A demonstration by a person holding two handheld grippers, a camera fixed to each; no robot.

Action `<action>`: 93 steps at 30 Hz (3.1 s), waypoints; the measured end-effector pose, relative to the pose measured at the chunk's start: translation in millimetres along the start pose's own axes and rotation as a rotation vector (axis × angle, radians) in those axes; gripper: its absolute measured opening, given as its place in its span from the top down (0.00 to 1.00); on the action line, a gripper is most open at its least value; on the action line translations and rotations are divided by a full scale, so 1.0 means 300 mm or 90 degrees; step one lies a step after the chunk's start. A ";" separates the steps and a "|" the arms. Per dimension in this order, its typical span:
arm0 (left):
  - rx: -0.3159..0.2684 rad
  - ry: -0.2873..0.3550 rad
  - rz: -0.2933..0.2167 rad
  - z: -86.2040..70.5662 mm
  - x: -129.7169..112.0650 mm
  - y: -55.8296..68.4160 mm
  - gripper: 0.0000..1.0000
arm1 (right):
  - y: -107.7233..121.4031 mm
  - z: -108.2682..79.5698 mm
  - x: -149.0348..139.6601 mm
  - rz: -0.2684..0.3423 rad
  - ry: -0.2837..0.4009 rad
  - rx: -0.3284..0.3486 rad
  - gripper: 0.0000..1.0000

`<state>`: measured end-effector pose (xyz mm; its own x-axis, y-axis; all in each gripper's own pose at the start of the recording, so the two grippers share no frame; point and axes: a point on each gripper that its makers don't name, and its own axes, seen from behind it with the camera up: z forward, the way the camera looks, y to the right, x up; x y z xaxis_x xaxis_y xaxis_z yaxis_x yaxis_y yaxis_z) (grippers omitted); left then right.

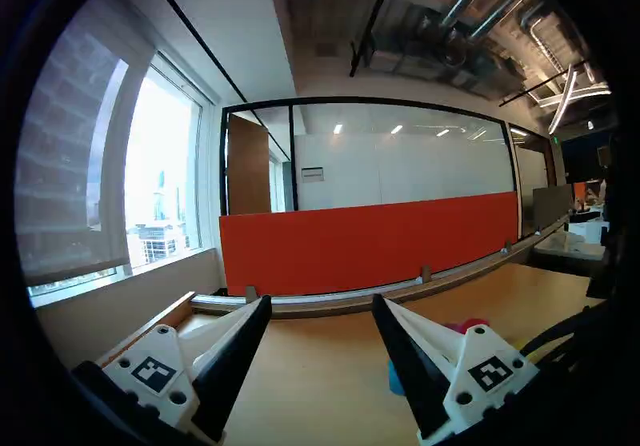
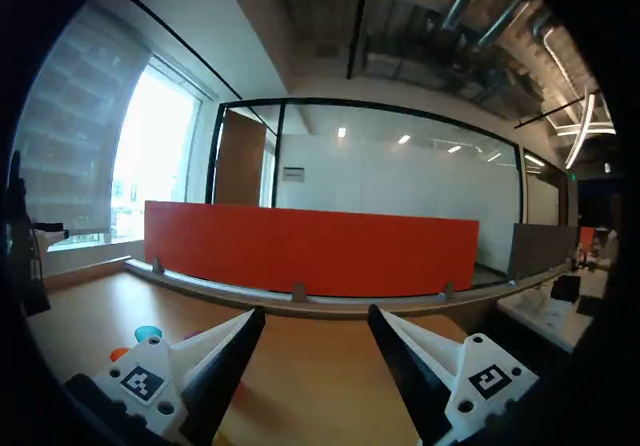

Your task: Pour water

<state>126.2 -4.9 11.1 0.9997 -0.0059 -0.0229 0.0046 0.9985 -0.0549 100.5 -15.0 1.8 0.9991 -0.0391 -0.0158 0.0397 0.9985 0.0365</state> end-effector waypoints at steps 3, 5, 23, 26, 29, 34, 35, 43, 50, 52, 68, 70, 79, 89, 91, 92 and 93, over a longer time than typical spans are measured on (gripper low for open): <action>-0.004 -0.008 -0.005 0.014 0.029 -0.002 0.08 | 0.000 0.005 0.040 -0.001 0.004 0.001 0.01; -0.007 -0.012 -0.008 0.023 0.032 -0.001 0.08 | 0.000 0.007 0.044 -0.003 0.005 -0.001 0.01; -0.076 -0.059 0.012 0.073 -0.016 0.038 0.08 | -0.063 0.036 0.060 -0.041 -0.013 0.058 0.00; -0.098 -0.067 0.022 0.079 -0.020 0.056 0.08 | -0.084 0.039 0.074 -0.058 -0.015 0.080 0.01; -0.114 -0.072 0.033 0.084 -0.018 0.068 0.08 | -0.111 0.039 0.083 -0.080 -0.017 0.105 0.01; -0.134 -0.078 0.048 0.091 -0.007 0.073 0.07 | -0.173 0.029 0.084 -0.122 -0.027 0.157 0.00; -0.139 -0.079 0.051 0.091 -0.004 0.075 0.07 | -0.185 0.026 0.082 -0.130 -0.029 0.168 0.00; -0.200 -0.096 0.051 0.091 -0.008 0.126 0.08 | -0.269 0.015 0.052 -0.164 -0.060 0.248 0.00; -0.227 -0.103 0.057 0.102 -0.005 0.151 0.08 | -0.291 0.021 0.051 -0.167 -0.074 0.271 0.00; -0.233 -0.106 0.061 0.107 -0.009 0.156 0.07 | -0.297 0.022 0.046 -0.169 -0.082 0.278 0.00; -0.309 -0.149 0.095 0.149 -0.051 0.230 0.08 | -0.391 0.032 0.012 -0.177 -0.134 0.360 0.00; -0.315 -0.155 0.098 0.157 -0.061 0.234 0.07 | -0.403 0.038 0.009 -0.178 -0.138 0.368 0.00; -0.339 -0.175 0.103 0.192 -0.104 0.252 0.08 | -0.445 0.067 -0.017 -0.192 -0.157 0.396 0.00; -0.361 -0.202 0.118 0.241 -0.184 0.277 0.08 | -0.498 0.103 -0.077 -0.196 -0.184 0.419 0.00; -0.366 -0.208 0.121 0.252 -0.200 0.283 0.08 | -0.508 0.109 -0.090 -0.196 -0.191 0.424 0.00; -0.368 -0.210 0.122 0.256 -0.207 0.286 0.08 | -0.512 0.112 -0.097 -0.197 -0.194 0.427 0.00; -0.371 -0.213 0.122 0.261 -0.215 0.289 0.08 | -0.518 0.116 -0.102 -0.197 -0.196 0.430 0.00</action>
<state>63.8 86.3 86.0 0.9352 0.2787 0.2183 -0.0926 0.7877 -0.6091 64.3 -170.2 31.3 0.8964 -0.4174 0.1492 0.2169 0.7065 0.6736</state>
